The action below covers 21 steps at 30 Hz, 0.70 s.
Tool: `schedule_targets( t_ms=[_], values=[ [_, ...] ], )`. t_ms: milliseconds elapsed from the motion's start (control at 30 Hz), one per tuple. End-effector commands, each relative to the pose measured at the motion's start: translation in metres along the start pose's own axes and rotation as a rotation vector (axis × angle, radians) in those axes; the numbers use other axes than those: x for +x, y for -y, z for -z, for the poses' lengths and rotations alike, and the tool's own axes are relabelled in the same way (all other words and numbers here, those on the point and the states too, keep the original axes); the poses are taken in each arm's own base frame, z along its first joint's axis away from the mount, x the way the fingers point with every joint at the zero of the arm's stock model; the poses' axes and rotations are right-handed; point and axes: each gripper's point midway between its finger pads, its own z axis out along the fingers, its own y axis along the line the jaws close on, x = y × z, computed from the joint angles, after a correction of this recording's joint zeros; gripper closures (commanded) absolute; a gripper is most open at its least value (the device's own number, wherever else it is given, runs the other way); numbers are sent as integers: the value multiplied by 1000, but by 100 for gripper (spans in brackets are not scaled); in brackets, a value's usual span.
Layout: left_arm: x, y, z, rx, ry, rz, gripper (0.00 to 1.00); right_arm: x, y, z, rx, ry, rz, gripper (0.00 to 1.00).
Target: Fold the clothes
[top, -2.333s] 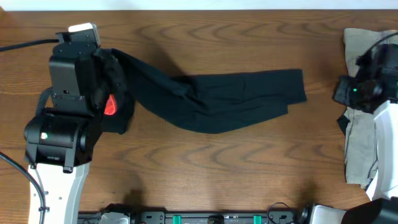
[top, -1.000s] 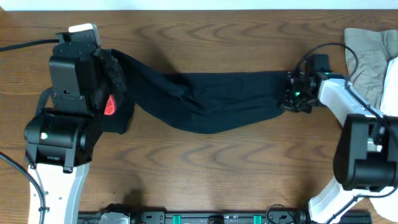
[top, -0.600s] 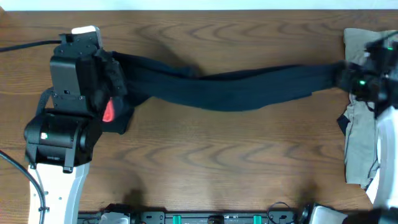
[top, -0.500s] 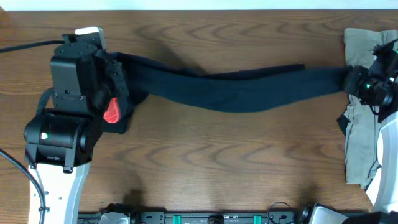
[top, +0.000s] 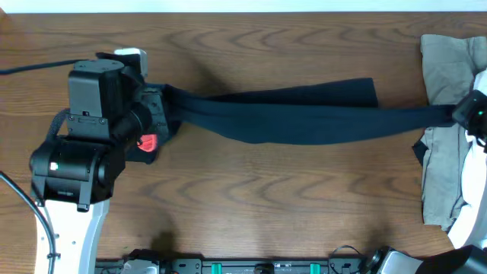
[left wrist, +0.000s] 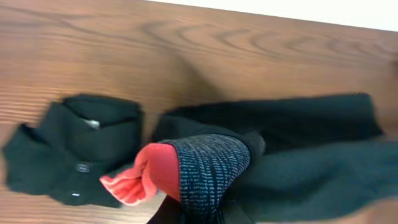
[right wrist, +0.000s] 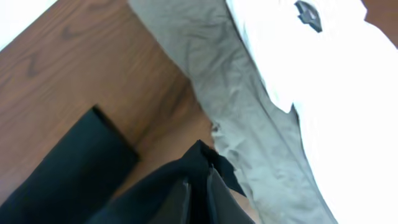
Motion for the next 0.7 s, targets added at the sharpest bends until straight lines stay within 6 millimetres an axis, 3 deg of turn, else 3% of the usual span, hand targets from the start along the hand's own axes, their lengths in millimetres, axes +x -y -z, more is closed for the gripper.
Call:
schedule_targets(
  t_ms=[0, 200, 300, 567, 667],
  values=[
    [1, 22, 8, 122, -15, -8, 94, 0, -4, 0, -35, -4, -25, 92],
    [23, 24, -10, 121, -146, -3, 94, 1, -5, 0, -42, -8, -26, 92],
    [29, 14, -20, 64, -187, -4, 94, 2, -5, 0, -41, -14, -26, 92],
    [18, -8, -24, -66, -141, -16, 94, 24, 0, 1, -20, -103, -34, 94],
    [14, -16, -18, -114, -111, -20, 94, 29, -8, 2, -65, -128, -37, 94]
  ],
)
